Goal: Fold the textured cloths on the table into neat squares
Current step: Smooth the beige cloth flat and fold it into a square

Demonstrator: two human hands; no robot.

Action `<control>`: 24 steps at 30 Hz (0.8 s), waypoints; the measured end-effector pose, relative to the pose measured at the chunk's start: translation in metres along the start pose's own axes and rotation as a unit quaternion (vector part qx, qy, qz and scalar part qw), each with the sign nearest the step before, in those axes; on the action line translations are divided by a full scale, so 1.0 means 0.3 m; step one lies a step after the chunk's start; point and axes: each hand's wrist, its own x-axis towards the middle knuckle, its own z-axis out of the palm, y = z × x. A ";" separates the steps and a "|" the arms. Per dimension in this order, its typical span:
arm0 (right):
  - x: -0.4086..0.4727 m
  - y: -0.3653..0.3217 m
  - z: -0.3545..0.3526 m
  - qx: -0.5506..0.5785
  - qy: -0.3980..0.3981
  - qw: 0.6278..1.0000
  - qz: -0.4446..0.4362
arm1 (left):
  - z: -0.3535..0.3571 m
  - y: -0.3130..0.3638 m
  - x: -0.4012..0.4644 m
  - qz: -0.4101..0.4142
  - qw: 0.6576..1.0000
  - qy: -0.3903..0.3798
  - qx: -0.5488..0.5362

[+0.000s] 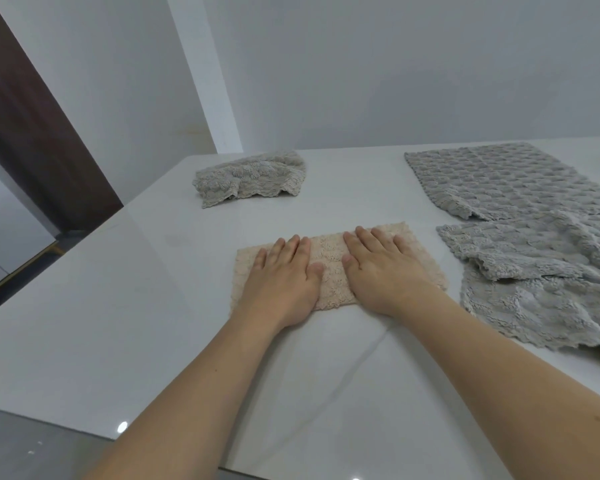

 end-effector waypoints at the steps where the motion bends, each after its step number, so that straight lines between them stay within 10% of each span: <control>1: 0.000 0.000 0.001 0.001 0.000 1.000 0.001 | -0.003 -0.014 -0.002 -0.005 1.000 -0.001 -0.001; 14: -0.010 0.104 -0.024 0.002 -0.021 0.999 0.046 | -0.014 -0.214 -0.044 -0.033 0.999 -0.007 -0.030; 24: 0.090 0.119 -0.060 -0.109 -0.038 0.993 -0.003 | -0.030 -0.207 -0.166 0.174 0.977 0.119 0.026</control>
